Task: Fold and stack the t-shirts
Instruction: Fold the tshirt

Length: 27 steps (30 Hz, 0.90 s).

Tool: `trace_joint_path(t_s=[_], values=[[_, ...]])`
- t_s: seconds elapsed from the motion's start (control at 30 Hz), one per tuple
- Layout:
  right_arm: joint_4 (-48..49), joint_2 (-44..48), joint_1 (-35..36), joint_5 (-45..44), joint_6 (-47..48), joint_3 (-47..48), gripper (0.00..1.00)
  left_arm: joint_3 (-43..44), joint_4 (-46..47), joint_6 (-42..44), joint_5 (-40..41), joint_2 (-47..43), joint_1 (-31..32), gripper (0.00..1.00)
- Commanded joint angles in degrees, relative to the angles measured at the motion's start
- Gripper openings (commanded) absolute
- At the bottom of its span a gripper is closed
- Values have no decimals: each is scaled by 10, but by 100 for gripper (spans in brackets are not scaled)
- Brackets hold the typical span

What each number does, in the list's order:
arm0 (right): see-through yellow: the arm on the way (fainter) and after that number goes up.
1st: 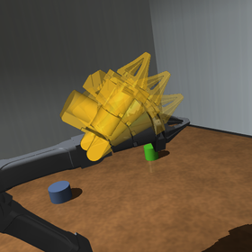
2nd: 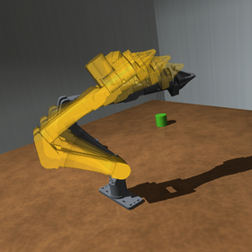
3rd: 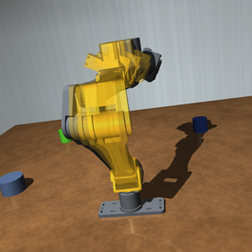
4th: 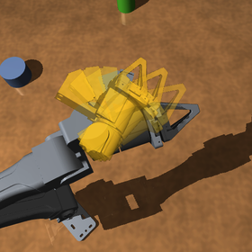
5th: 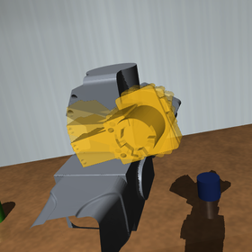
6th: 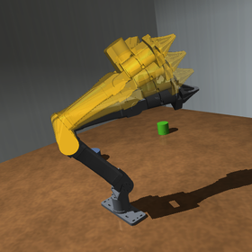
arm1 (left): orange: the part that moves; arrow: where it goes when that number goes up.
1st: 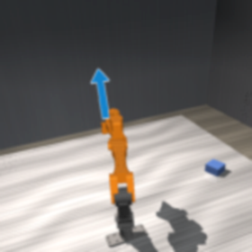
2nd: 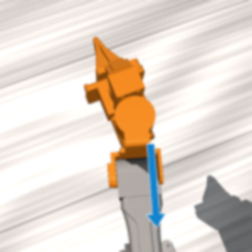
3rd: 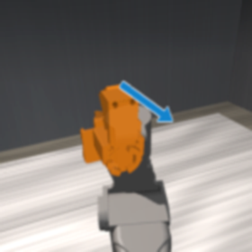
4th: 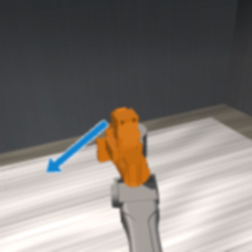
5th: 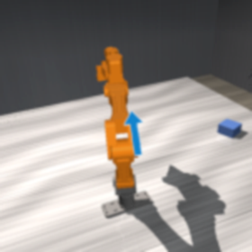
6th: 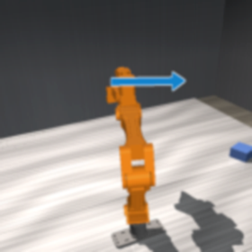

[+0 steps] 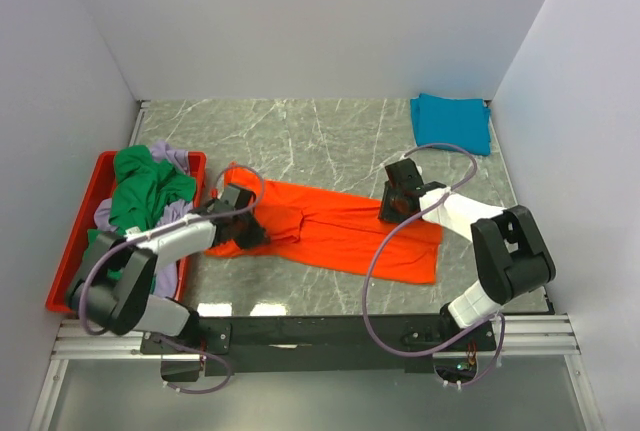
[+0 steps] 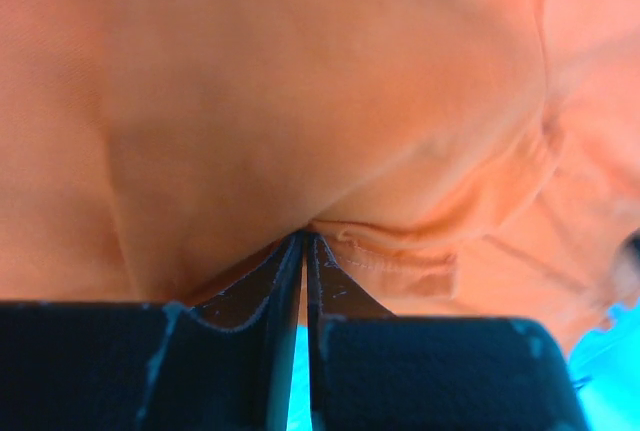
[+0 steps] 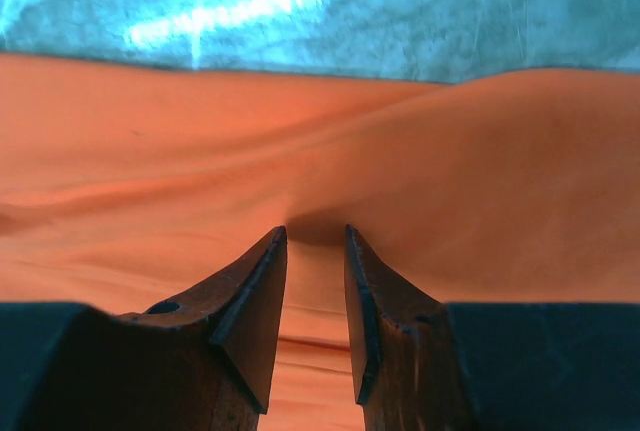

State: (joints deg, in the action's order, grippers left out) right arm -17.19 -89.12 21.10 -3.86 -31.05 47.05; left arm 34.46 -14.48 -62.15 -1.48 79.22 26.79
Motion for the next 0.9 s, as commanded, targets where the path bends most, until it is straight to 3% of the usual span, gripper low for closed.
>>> trace_joint_path(t_s=[0.0, 0.2, 0.4, 0.6, 0.77, 0.87], values=[[-14, -9, -4, -3, -30, 5, 37, 34, -13, 21, 9, 52, -45, 14], [2, -11, -4, 59, -79, -27, 38, 178, -74, 35, 62, 170, -63, 15], [135, 28, 16, 184, -188, -138, 38, 377, -143, 82, 118, 323, -66, 15], [234, 83, 95, 179, -326, -211, 38, 657, -223, 202, 119, 481, -66, 14], [287, 118, 176, 134, -415, -228, 38, 793, -237, 340, 38, 575, -60, 15], [272, 113, 202, 111, -416, -202, 38, 862, -252, 391, 40, 611, -51, 22]])
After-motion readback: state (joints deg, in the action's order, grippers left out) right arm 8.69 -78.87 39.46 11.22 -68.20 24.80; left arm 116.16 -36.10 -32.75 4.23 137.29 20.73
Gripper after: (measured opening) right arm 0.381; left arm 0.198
